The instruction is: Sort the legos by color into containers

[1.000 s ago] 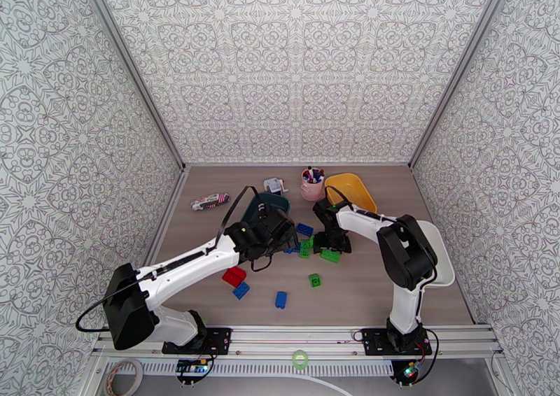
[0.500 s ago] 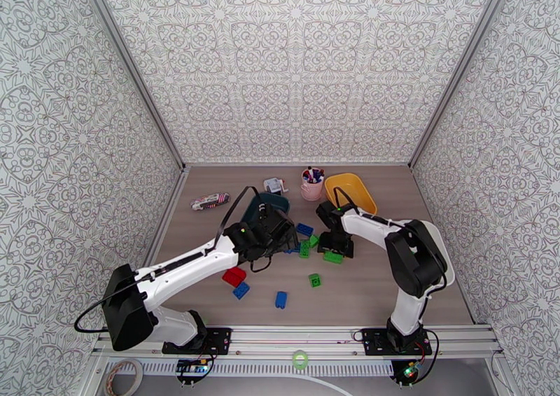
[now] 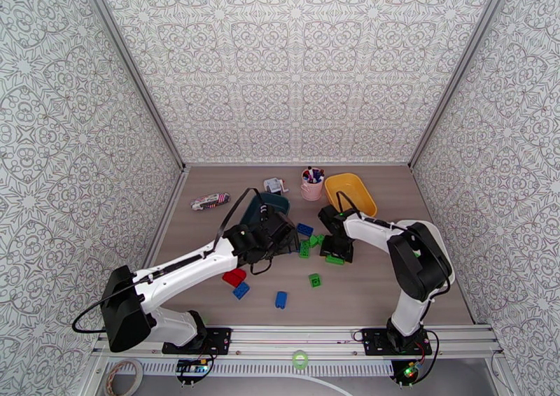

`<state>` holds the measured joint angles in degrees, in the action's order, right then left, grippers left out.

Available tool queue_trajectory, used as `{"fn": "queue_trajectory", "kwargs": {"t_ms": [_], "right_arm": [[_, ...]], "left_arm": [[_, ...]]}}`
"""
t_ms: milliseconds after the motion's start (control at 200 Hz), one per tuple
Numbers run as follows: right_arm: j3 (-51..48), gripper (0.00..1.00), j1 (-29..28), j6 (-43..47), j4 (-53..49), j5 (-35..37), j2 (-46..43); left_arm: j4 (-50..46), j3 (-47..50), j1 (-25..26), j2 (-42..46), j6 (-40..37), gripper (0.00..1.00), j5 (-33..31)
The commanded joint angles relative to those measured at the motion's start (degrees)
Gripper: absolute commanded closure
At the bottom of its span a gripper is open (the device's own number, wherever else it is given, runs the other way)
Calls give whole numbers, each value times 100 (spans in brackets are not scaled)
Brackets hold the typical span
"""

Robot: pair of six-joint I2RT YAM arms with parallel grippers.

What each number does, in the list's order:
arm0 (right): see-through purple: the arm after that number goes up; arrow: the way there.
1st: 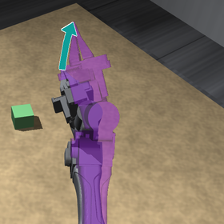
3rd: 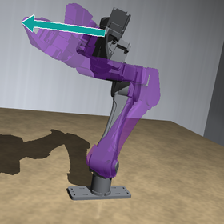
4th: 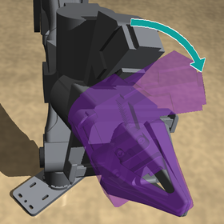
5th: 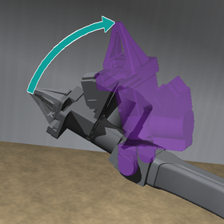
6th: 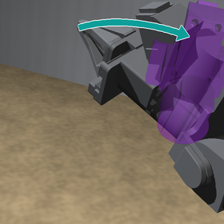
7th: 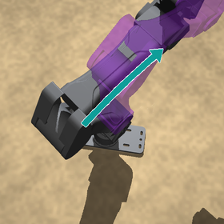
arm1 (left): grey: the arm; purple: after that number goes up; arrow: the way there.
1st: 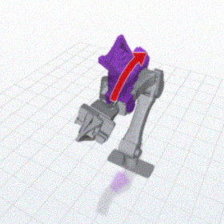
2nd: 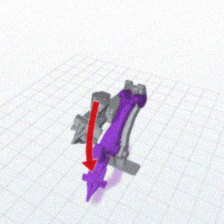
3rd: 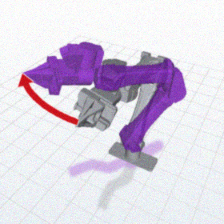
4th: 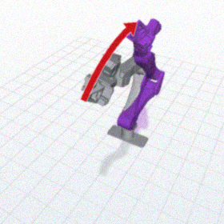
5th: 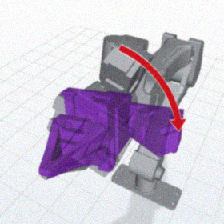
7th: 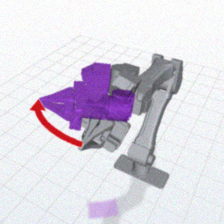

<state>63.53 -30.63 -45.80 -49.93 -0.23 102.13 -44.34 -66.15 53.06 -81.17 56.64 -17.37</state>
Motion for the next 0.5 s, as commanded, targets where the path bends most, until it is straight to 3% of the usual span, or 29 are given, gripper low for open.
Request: {"fn": "queue_trajectory", "kwargs": {"t_ms": [0, 260, 495], "right_arm": [[-55, 41, 13, -26, -127, 121, -472], [467, 45, 241, 199, -789, 526, -1201], [837, 46, 1261, 579, -1114, 521, -1623]], "left_arm": [[172, -62, 50, 4, -416, 1, 226], [346, -1067, 182, -699, -1424, 1, 512], [1243, -1992, 451, -1424, -2439, 1, 737]]}}
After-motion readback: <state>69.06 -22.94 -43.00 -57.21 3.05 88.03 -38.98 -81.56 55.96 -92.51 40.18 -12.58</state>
